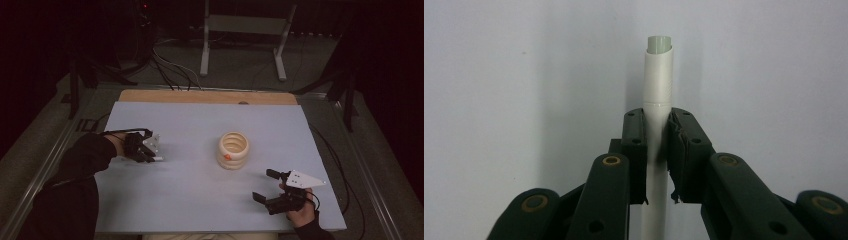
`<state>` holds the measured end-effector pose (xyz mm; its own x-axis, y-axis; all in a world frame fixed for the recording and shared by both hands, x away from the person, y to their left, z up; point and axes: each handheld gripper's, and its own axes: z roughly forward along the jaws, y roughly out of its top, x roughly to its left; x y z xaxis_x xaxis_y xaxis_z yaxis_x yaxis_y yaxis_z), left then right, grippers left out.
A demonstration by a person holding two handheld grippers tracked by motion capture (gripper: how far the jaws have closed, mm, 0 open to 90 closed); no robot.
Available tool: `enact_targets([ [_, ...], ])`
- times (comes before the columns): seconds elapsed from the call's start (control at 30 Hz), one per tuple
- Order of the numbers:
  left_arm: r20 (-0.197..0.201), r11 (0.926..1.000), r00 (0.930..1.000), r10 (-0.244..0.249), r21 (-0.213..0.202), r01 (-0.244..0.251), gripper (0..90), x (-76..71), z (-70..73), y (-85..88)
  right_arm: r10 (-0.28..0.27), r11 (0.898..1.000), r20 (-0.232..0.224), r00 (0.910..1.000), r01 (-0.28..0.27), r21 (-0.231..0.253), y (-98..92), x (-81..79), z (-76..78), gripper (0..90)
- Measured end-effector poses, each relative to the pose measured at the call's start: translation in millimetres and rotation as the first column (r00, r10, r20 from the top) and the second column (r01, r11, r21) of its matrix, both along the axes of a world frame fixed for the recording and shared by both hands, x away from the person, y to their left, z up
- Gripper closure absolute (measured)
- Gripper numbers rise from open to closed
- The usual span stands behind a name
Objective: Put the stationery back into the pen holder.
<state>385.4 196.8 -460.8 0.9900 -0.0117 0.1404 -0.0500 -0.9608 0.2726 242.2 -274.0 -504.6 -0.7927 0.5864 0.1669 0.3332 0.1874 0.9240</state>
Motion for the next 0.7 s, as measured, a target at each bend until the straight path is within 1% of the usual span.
enact_targets([
  [0.03, 0.004, 0.9999, 1.0, 0.006, -0.012, -0.006, 79.3, 0.1, 2.2, 0.6, -0.001, 1.0, 0.0, 1.0, 0.001, 0.0, -0.1, -0.1, 0.1, 0.0],
  [0.07, -0.005, 0.9995, 0.9999, 0.015, -0.026, -0.016, 79.3, 0.6, 4.5, 1.4, -0.001, 1.0, 0.0, 1.0, 0.001, 0.001, -0.2, -0.1, 0.1, 0.0],
  [0.13, 0.0, 0.9981, 0.9997, 0.026, -0.056, -0.026, 79.3, 0.8, 8.5, 2.9, -0.001, 1.0, 0.0, 1.0, 0.001, 0.001, -0.4, -0.2, -0.1, 0.0],
  [0.17, -0.011, 0.9968, 0.9993, 0.037, -0.07, -0.038, 79.3, 1.5, 10.7, 3.7, -0.001, 1.0, -0.001, 1.0, 0.001, 0.001, -0.7, -0.3, -0.2, 0.0],
  [0.2, 0.002, 0.9962, 0.9994, 0.035, -0.079, -0.035, 79.4, 1.5, 12.9, 4.5, -0.001, 1.0, 0.0, 1.0, 0.001, 0.001, -0.9, -0.5, -0.3, 0.0],
  [0.27, 0.0, 0.9919, 0.9989, 0.047, -0.118, -0.047, 79.3, 2.5, 17.6, 5.7, -0.004, 1.0, -0.003, 1.0, 0.004, 0.002, -1.3, -1.1, -0.2, 0.0],
  [0.3, 0.015, 0.9899, 0.9985, 0.053, -0.132, -0.051, 79.4, 2.6, 19.7, 5.8, -0.005, 1.0, -0.001, 1.0, 0.005, 0.003, -1.6, -1.4, -0.1, 0.0],
  [0.37, 0.02, 0.9842, 0.9974, 0.069, -0.165, -0.065, 79.3, 3.7, 23.8, 5.8, -0.009, 1.0, 0.0, 1.0, 0.009, 0.003, -2.0, -2.0, 0.4, 0.0],
  [0.4, 0.027, 0.9813, 0.996, 0.085, -0.175, -0.08, 79.3, 4.2, 25.4, 5.5, -0.01, 1.0, 0.002, 1.0, 0.01, 0.003, -2.1, -2.1, 0.5, 0.0],
  [0.43, 0.018, 0.9777, 0.9959, 0.088, -0.193, -0.083, 79.3, 4.7, 27.4, 5.5, -0.011, 1.0, 0.002, 0.9999, 0.011, 0.003, -2.0, -2.3, 0.4, 0.0],
  [0.47, 0.026, 0.9747, 0.996, 0.086, -0.209, -0.079, 79.3, 4.5, 28.8, 5.4, -0.012, 1.0, 0.001, 0.9999, 0.012, 0.002, -1.8, -2.4, 0.3, 0.0],
  [0.5, 0.037, 0.9733, 0.9948, 0.095, -0.213, -0.085, 79.3, 4.8, 30.0, 4.8, -0.012, 1.0, 0.001, 0.9999, 0.012, 0.001, -1.7, -2.3, 0.2, 0.0],
  [0.53, 0.032, 0.9707, 0.9946, 0.099, -0.223, -0.089, 79.3, 5.2, 31.1, 4.7, -0.012, 1.0, 0.001, 0.9999, 0.012, 0.002, -1.6, -2.4, 0.1, 0.0],
  [0.57, 0.043, 0.968, 0.9939, 0.102, -0.235, -0.089, 79.3, 5.3, 32.1, 4.6, -0.013, 1.0, 0.001, 0.9999, 0.013, 0.002, -1.5, -2.3, 0.1, 0.0],
  [0.63, 0.043, 0.9581, 0.9925, 0.114, -0.269, -0.099, 79.3, 5.8, 34.7, 4.8, -0.012, 1.0, 0.0, 0.9999, 0.012, 0.003, -1.3, -2.2, 0.1, 0.0],
  [0.67, 0.054, 0.9539, 0.9907, 0.125, -0.281, -0.105, 79.3, 5.9, 36.0, 4.8, -0.012, 1.0, 0.001, 0.9999, 0.012, 0.003, -1.3, -2.3, 0.2, 0.0],
  [0.7, 0.047, 0.9483, 0.9907, 0.128, -0.298, -0.108, 79.3, 6.4, 37.8, 5.2, -0.012, 1.0, 0.001, 0.9999, 0.012, 0.003, -1.3, -2.2, 0.2, 0.0],
])
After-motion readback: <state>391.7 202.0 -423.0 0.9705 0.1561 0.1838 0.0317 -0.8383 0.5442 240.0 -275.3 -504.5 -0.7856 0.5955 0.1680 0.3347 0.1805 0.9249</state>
